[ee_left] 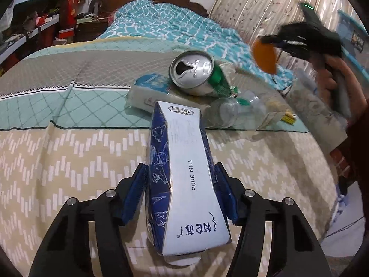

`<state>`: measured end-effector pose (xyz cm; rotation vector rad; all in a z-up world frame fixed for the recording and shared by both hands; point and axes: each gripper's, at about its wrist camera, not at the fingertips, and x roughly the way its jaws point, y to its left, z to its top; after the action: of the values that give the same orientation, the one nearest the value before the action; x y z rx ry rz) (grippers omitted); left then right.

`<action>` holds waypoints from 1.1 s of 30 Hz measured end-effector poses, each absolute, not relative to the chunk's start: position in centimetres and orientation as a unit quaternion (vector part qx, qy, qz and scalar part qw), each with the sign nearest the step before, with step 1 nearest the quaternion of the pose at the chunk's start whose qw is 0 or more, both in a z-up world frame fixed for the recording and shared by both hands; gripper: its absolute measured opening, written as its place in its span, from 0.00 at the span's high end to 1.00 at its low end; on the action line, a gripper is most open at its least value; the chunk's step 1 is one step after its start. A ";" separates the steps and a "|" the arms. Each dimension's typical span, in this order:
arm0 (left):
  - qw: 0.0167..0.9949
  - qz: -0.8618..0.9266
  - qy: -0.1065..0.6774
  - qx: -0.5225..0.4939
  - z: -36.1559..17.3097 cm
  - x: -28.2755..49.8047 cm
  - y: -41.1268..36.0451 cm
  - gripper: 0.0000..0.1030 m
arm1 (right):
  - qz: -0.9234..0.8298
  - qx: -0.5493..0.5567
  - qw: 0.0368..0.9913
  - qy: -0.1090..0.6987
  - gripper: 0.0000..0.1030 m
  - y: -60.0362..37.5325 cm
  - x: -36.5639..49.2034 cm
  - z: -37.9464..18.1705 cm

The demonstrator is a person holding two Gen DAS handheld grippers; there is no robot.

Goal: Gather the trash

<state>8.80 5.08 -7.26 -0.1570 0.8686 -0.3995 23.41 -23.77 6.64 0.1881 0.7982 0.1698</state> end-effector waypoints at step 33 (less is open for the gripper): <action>0.842 -0.303 0.446 0.016 -6.9 4.4 -5.9 0.45 | 0.070 0.026 0.907 0.415 0.03 -26.9 -0.5 -5.9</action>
<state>4.35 -5.90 -6.95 0.0328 0.9421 -0.6411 -0.50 -26.94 -5.92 0.0544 0.8578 0.1449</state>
